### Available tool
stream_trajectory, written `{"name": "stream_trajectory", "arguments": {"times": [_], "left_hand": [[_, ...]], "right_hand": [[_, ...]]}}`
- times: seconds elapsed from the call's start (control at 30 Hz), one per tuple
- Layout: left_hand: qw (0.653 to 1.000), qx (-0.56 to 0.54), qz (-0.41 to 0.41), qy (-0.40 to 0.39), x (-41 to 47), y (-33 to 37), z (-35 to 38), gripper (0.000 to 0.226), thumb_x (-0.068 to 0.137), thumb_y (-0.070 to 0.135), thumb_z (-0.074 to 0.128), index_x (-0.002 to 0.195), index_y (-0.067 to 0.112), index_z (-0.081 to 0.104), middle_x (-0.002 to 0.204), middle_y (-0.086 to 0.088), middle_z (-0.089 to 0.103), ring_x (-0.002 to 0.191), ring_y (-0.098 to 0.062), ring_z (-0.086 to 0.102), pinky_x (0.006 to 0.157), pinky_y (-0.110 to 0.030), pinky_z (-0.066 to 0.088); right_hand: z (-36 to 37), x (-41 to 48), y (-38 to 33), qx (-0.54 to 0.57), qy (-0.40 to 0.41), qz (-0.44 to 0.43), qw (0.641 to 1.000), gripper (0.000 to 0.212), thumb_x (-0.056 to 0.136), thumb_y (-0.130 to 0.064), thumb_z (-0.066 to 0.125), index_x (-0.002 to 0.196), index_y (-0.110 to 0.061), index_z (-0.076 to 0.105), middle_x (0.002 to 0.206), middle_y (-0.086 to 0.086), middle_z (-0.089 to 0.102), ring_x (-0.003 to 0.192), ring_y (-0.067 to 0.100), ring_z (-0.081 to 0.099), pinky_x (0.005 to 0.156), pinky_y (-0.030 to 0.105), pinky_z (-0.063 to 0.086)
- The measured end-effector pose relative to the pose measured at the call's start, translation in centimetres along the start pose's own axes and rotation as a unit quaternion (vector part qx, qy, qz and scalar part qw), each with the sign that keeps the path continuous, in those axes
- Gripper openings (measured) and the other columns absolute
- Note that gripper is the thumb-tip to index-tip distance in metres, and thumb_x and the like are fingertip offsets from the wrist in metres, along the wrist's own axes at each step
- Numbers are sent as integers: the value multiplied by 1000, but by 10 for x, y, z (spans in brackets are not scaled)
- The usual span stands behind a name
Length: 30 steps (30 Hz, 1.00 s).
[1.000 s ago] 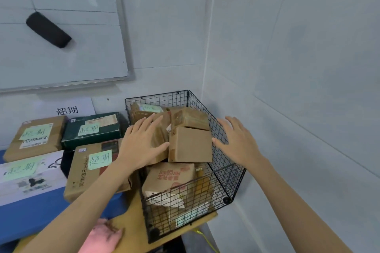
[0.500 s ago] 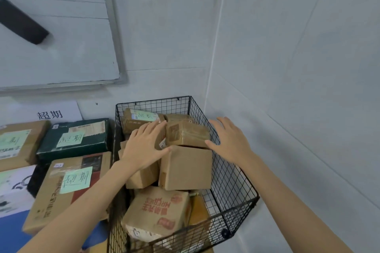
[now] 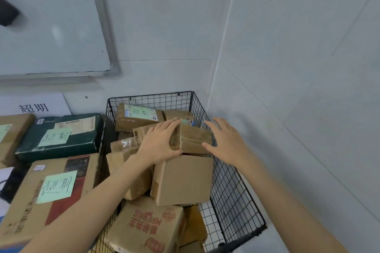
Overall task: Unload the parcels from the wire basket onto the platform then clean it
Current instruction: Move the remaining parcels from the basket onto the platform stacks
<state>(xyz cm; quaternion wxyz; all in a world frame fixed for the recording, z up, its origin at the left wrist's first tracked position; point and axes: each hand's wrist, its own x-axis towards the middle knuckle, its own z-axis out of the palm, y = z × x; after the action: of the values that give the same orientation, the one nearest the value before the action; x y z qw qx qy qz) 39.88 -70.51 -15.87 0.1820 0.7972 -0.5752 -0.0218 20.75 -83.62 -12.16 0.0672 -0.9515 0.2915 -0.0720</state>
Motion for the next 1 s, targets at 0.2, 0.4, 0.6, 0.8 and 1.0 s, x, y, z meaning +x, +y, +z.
{"name": "stream_trajectory", "arguments": {"times": [0.2,0.4,0.6,0.8,1.0], "left_hand": [[1000,-20,21,-3,4,-3,-1,97,69,56,76,150,33,28,148,9,42,135,-15,41,114,-41,33],[999,-17,41,32,-3,-3,-14,92,67,58,74,145,28,38,137,7,52,121,-15,52,100,-36,42],[987,-118,8,108,-29,-16,-55,92,62,64,75,142,31,42,135,10,56,117,-8,55,98,-29,43],[971,-189,-8,143,-53,-16,-83,94,59,64,78,140,29,46,130,13,60,116,-3,58,98,-31,50],[944,-266,-18,192,-72,-8,-103,86,67,30,90,138,33,42,132,17,54,120,11,49,100,-12,41]], "right_hand": [[7,11,6,5,-16,0,1000,74,95,-49,56,156,-25,22,163,6,18,151,26,15,121,48,20],[7,10,12,14,-15,-13,1000,74,95,-47,58,156,-24,24,161,6,21,149,26,19,120,45,21],[-11,12,6,47,16,-32,998,83,89,-49,64,156,-26,19,154,5,32,141,24,32,114,47,33],[-36,11,-16,134,16,-57,989,91,89,-47,68,157,-31,10,156,-2,37,138,18,40,109,39,37],[-61,4,-39,272,28,-69,959,95,87,-36,74,156,-35,9,151,-8,42,127,9,49,106,29,40]]}}
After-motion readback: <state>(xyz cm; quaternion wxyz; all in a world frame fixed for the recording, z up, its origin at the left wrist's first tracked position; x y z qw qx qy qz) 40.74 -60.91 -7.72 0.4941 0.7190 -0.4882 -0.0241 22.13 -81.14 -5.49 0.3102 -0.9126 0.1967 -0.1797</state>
